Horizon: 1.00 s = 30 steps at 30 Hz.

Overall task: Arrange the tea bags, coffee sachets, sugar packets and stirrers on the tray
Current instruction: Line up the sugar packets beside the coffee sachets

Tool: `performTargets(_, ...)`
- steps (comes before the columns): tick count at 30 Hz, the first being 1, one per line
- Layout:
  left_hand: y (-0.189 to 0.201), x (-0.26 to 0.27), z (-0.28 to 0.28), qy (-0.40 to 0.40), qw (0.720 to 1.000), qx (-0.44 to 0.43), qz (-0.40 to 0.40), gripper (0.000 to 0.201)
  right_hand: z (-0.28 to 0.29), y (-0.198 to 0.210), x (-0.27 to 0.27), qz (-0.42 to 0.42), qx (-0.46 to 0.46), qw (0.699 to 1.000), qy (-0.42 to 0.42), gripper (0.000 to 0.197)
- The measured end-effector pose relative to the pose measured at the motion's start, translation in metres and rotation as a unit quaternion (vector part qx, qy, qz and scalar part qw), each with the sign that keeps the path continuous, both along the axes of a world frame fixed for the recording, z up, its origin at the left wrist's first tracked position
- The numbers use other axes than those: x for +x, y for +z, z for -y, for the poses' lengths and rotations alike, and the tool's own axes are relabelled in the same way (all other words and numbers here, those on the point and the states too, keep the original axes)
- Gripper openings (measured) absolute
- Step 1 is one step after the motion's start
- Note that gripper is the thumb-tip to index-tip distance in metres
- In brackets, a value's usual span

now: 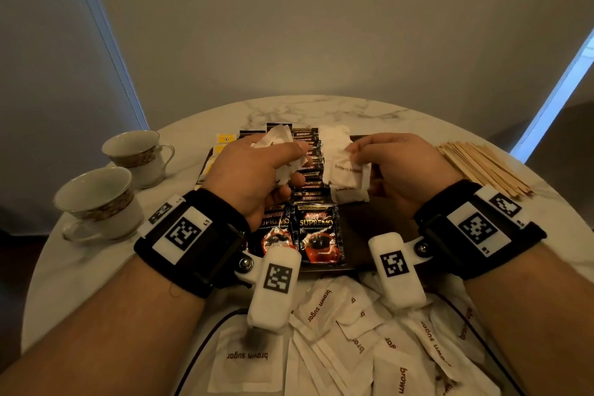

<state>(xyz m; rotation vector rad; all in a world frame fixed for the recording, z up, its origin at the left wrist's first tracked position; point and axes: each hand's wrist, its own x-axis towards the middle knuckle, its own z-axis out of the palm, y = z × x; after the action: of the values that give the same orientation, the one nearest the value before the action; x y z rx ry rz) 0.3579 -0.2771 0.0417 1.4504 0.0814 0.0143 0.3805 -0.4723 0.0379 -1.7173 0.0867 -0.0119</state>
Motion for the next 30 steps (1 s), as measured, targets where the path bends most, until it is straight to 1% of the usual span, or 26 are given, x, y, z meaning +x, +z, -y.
performTargets(2, 0.001, 0.001, -0.002, 0.005, 1.0, -0.001, 0.0, 0.012, 0.006, -0.003, 0.005, -0.046, -0.068, 0.997, -0.012, 0.022)
performTargets(4, 0.001, 0.002, -0.003, 0.007, 1.0, -0.001, -0.004, 0.009, 0.009, -0.005, 0.008, -0.1, -0.11, 0.989, -0.009, 0.017)
performTargets(6, 0.002, 0.002, -0.004, 0.005, 1.0, -0.002, -0.005, 0.009, 0.012, -0.006, 0.008, -0.14, -0.137, 0.981, -0.004, 0.017)
performTargets(8, 0.002, 0.003, -0.005, 0.007, 1.0, -0.007, -0.006, 0.011, 0.014, -0.006, 0.007, -0.152, -0.147, 0.977, 0.002, 0.017)
performTargets(14, 0.002, 0.004, -0.005, 0.01, 1.0, -0.009, -0.008, 0.011, 0.014, -0.005, 0.002, -0.143, -0.132, 0.981, 0.014, 0.019)
performTargets(17, 0.003, 0.004, -0.006, 0.01, 1.0, -0.01, -0.009, 0.011, 0.013, -0.005, 0.002, -0.13, -0.127, 0.983, 0.004, 0.018)
performTargets(22, 0.003, 0.005, -0.007, 0.013, 1.0, -0.012, -0.007, 0.017, 0.011, -0.004, 0.004, -0.115, -0.12, 0.986, -0.008, 0.014)
performTargets(26, 0.005, 0.003, -0.006, 0.015, 1.0, -0.015, -0.005, 0.016, 0.008, -0.001, 0.002, -0.074, -0.065, 0.995, -0.005, 0.014)
performTargets(30, 0.006, 0.002, -0.005, 0.013, 1.0, -0.017, -0.009, 0.012, 0.002, 0.001, -0.001, -0.121, -0.034, 0.991, 0.039, 0.013)
